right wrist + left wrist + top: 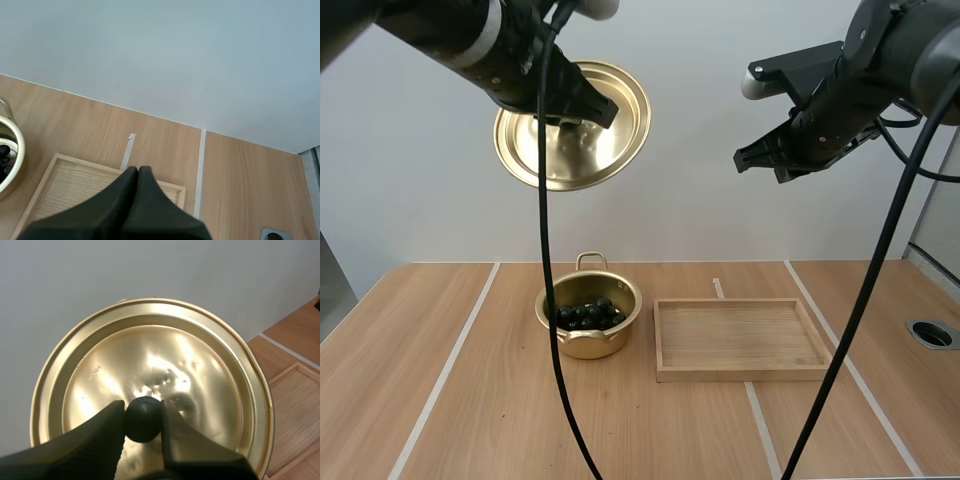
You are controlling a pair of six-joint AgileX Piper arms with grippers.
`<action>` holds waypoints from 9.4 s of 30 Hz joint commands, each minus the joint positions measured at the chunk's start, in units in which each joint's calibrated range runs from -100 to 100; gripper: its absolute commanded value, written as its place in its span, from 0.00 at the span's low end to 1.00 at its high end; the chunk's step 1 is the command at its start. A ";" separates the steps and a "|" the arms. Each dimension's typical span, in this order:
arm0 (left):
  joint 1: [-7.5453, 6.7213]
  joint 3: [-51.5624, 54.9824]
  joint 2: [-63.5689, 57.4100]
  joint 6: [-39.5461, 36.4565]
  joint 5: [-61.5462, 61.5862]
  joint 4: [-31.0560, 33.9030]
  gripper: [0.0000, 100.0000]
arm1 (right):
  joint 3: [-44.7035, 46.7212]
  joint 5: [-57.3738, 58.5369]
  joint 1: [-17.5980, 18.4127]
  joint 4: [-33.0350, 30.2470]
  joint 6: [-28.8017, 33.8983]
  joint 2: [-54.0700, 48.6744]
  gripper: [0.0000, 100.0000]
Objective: Open the pot, put the grape inside, and close it
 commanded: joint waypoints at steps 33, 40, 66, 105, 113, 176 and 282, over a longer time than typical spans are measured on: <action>-0.14 27.14 20.56 1.10 -39.48 -3.37 0.00 | 7.95 -2.40 -0.23 6.50 -0.22 -9.59 0.00; -0.14 27.14 23.45 1.54 -40.01 -3.24 0.00 | 7.95 -2.22 -0.23 6.51 -0.22 -9.59 0.00; -0.14 27.14 27.62 0.79 -39.20 -0.31 0.00 | 7.95 -1.55 -0.23 6.51 -0.22 -9.59 0.00; -0.14 27.14 34.94 0.38 -38.15 1.38 0.00 | 7.95 -1.07 -0.23 7.41 -0.22 -9.59 0.00; -0.14 27.14 34.94 0.23 -37.52 1.77 0.00 | 7.95 -0.22 -0.23 7.42 -0.22 -9.59 0.00; -0.14 4.04 1.57 -6.11 -15.45 3.38 0.00 | 7.95 -1.05 -0.15 17.72 2.45 -9.59 0.00; 3.79 85.23 -60.84 -48.44 -52.24 26.47 0.00 | 67.78 -56.81 3.88 2.21 0.21 -56.81 0.00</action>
